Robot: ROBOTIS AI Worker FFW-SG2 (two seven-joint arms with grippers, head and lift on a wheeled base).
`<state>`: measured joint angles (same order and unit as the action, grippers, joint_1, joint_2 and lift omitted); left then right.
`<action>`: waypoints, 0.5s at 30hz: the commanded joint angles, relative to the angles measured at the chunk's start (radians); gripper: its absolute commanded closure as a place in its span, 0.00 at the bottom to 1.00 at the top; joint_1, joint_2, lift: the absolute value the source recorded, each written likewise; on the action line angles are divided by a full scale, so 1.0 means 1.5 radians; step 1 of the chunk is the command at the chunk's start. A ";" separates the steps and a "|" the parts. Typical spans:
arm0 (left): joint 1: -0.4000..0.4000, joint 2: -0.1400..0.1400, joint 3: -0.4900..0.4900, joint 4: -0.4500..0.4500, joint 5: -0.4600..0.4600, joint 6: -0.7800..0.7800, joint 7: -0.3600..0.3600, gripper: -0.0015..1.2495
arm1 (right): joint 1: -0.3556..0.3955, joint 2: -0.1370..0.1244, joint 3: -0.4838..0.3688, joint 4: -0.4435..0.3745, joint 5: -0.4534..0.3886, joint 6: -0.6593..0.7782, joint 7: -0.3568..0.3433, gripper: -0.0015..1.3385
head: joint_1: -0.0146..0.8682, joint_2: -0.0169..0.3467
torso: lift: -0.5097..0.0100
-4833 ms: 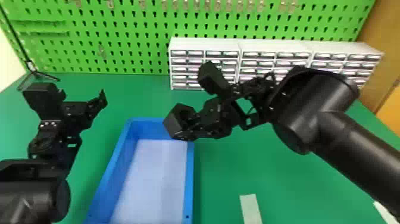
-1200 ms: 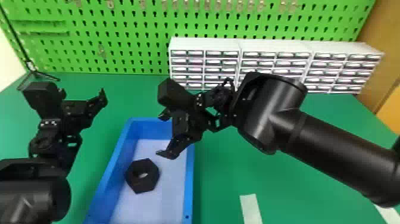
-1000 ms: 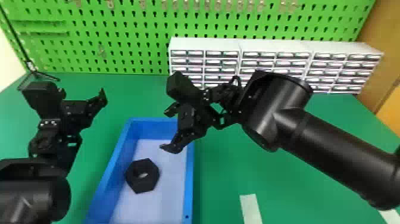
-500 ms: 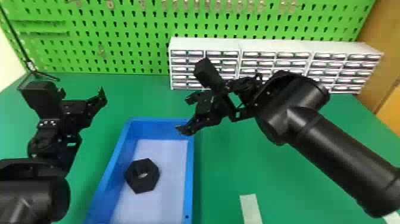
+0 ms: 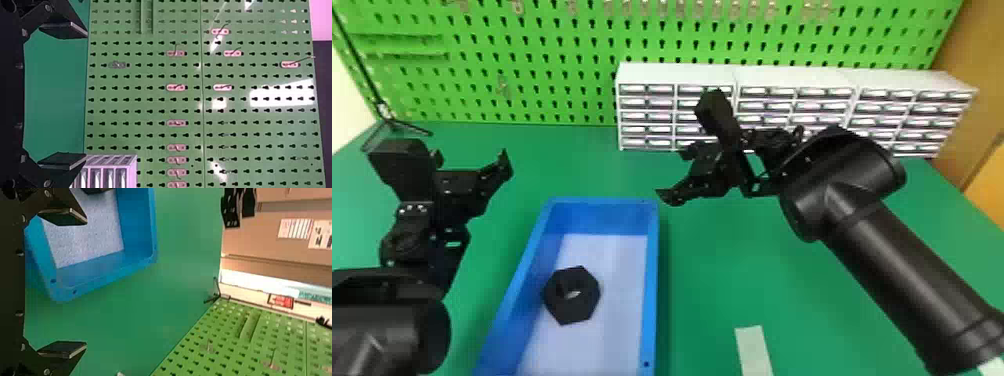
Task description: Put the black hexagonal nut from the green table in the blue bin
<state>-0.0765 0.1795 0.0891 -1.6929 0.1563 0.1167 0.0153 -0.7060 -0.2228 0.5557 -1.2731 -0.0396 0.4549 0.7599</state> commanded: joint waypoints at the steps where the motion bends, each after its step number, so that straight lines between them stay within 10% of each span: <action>1: 0.002 0.000 0.000 -0.001 0.002 0.000 0.000 0.14 | 0.020 0.018 -0.051 0.012 0.025 -0.009 -0.013 0.13 | 0.79 0.12 | 0.80; 15: 0.009 -0.004 -0.002 -0.003 0.007 0.000 0.000 0.14 | 0.095 0.051 -0.170 0.021 0.009 -0.074 -0.160 0.13 | 0.79 0.12 | 0.80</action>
<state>-0.0669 0.1762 0.0828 -1.6969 0.1669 0.1166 0.0153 -0.6007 -0.1589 0.3455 -1.2412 -0.0006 0.3743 0.5709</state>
